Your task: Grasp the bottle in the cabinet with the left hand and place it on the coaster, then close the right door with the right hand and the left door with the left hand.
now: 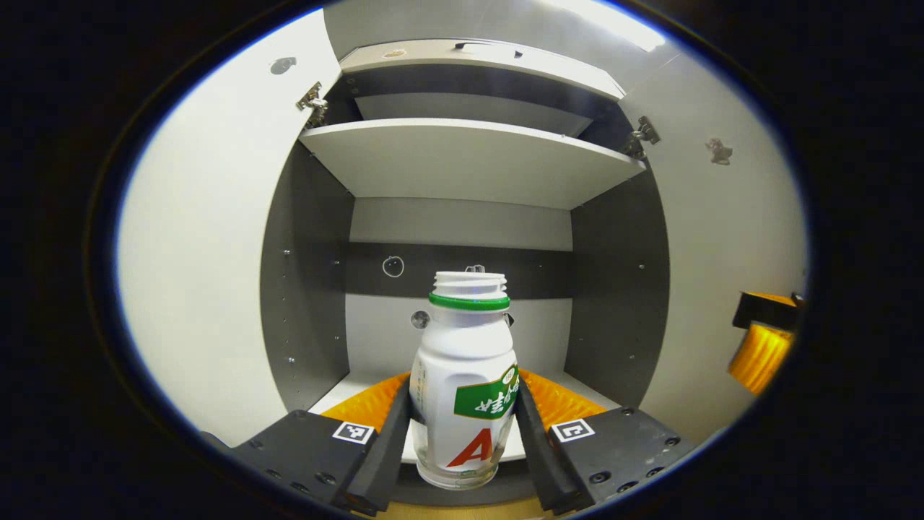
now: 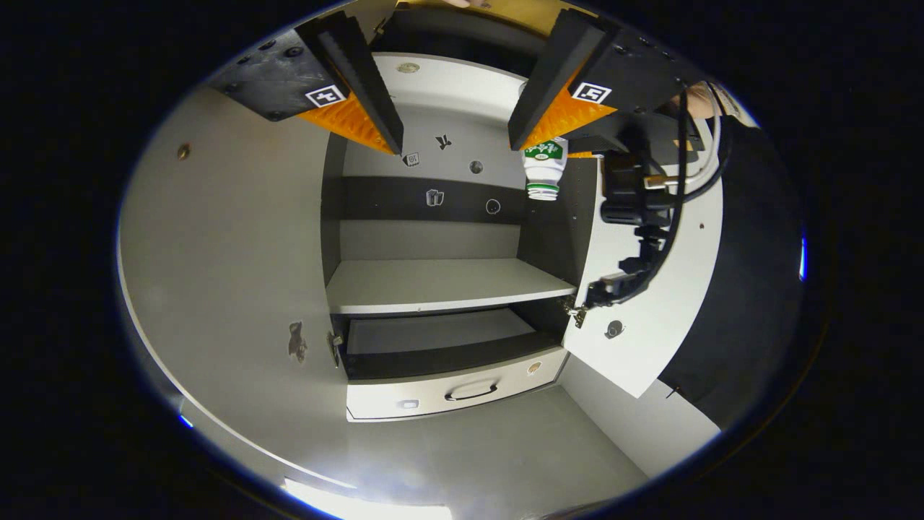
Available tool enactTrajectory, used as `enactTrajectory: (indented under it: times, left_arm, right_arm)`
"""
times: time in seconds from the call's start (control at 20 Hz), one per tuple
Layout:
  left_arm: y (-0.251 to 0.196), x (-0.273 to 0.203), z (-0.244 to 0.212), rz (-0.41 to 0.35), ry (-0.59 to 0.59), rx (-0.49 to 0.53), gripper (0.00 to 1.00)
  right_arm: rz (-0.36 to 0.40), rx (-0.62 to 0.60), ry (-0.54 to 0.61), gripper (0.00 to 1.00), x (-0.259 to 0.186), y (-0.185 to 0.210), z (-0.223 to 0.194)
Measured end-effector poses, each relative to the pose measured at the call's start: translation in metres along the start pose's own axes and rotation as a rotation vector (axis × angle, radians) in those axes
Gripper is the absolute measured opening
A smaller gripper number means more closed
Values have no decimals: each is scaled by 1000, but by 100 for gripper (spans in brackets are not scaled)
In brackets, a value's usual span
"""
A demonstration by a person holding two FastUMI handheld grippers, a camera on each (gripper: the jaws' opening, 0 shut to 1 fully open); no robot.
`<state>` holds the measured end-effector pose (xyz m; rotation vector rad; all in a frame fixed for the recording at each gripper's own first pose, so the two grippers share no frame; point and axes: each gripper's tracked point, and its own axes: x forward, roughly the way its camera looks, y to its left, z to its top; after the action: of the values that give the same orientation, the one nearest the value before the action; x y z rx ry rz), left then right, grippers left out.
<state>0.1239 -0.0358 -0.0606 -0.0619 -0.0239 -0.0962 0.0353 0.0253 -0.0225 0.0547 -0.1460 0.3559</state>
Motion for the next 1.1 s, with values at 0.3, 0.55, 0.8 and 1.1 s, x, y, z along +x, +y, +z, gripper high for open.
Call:
enactTrajectory:
  times: [0.3, 0.55, 0.8, 1.1]
  left_arm:
    - [1, -82, 4, -22, 1, 7, 74]
    - [-7, -149, -21, -40, 49, -16, 75]
    - [-17, -192, -75, -11, 84, -60, 74]
    - [-30, -214, -165, 36, 92, -4, 74]
  right_arm:
    - [-118, -33, 55, 97, -55, -1, 4]
    - [-215, -74, 82, 98, -115, 2, 8]
    - [-299, -110, 109, 97, -151, -14, -5]
    - [-294, -123, 163, 97, -143, -27, -59]
